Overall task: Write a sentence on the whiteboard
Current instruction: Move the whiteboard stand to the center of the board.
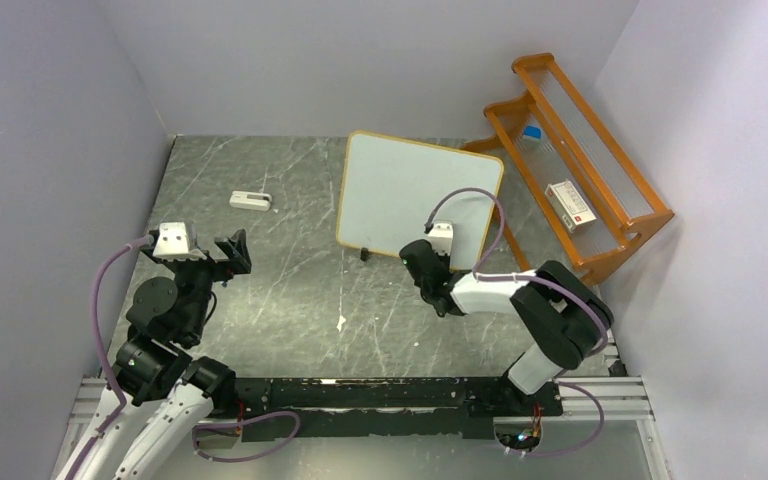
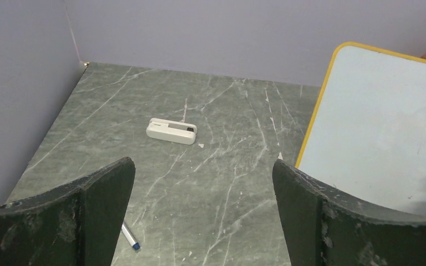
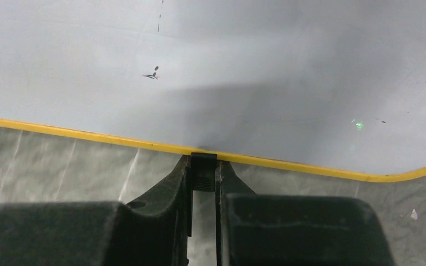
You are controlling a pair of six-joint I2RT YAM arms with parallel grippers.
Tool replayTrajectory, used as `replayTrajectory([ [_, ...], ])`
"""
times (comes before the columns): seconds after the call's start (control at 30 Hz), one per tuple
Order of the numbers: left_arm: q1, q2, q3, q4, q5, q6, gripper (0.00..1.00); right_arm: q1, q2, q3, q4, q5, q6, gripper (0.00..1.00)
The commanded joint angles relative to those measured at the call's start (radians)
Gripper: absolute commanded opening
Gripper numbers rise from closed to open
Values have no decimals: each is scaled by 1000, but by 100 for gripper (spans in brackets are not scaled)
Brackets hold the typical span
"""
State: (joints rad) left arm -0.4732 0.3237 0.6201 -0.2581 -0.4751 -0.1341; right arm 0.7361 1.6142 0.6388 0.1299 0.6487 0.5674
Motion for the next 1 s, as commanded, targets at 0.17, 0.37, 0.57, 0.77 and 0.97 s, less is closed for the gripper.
replayTrajectory([
  [0.17,-3,-12,10,15,-7,13,98,103,-108,-140,171,-204,-182,0],
  [0.37,-4,-19,8,8,-4,13,98,117,-143,-177,224,-301,-268,0],
  [0.57,-4,-23,9,4,-17,13,98,120,-194,-204,206,-331,-310,0],
  [0.77,-4,-28,7,4,-35,12,98,128,-217,-207,182,-340,-321,0],
  [0.97,-4,-24,7,2,-48,9,98,130,-201,-201,173,-319,-306,1],
])
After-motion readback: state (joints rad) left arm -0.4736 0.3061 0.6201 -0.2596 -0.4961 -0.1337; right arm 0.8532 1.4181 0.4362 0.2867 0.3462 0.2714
